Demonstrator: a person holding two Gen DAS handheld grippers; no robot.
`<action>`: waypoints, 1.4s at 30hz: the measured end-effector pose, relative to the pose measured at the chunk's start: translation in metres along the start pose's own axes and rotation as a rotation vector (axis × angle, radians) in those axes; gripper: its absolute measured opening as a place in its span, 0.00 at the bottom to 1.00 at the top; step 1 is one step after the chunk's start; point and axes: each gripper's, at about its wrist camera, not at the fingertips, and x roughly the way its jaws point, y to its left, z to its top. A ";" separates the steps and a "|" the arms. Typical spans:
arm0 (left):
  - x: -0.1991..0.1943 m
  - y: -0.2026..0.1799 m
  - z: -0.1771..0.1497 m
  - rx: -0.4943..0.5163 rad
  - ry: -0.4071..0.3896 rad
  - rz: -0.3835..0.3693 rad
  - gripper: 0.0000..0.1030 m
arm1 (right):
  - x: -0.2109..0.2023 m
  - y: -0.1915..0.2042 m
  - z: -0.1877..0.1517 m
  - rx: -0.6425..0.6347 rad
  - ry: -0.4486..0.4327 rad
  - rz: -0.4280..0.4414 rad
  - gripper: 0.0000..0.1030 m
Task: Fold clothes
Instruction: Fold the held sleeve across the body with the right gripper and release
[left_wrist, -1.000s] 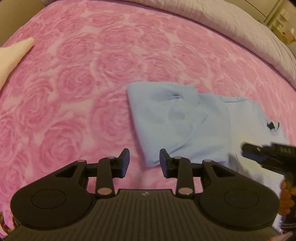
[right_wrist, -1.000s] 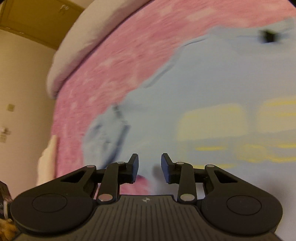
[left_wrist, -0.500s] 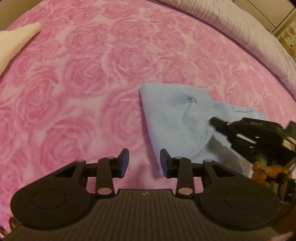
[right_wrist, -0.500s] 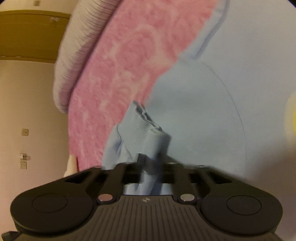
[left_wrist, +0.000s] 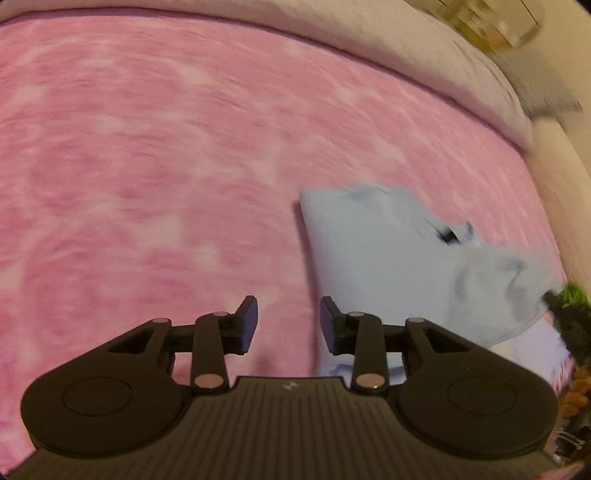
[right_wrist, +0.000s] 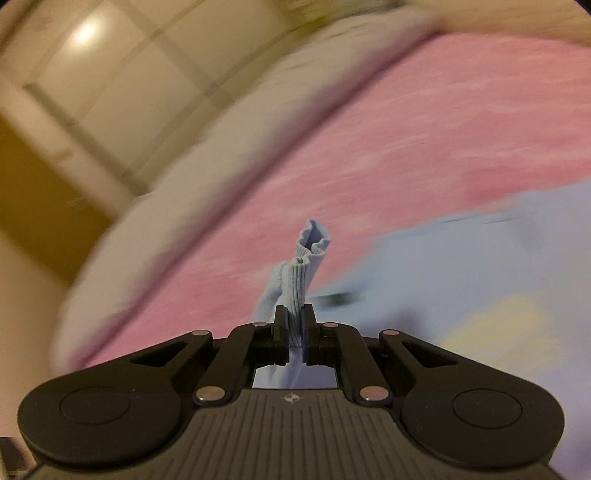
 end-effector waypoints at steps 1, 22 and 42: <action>0.010 -0.012 -0.002 0.019 0.021 -0.007 0.30 | -0.003 -0.022 0.001 0.018 -0.001 -0.061 0.08; 0.063 -0.131 -0.049 0.184 0.167 0.076 0.30 | 0.005 -0.139 0.004 0.198 0.115 -0.253 0.28; 0.088 -0.252 -0.078 0.283 0.195 0.041 0.31 | -0.095 -0.398 0.095 0.621 -0.216 -0.400 0.41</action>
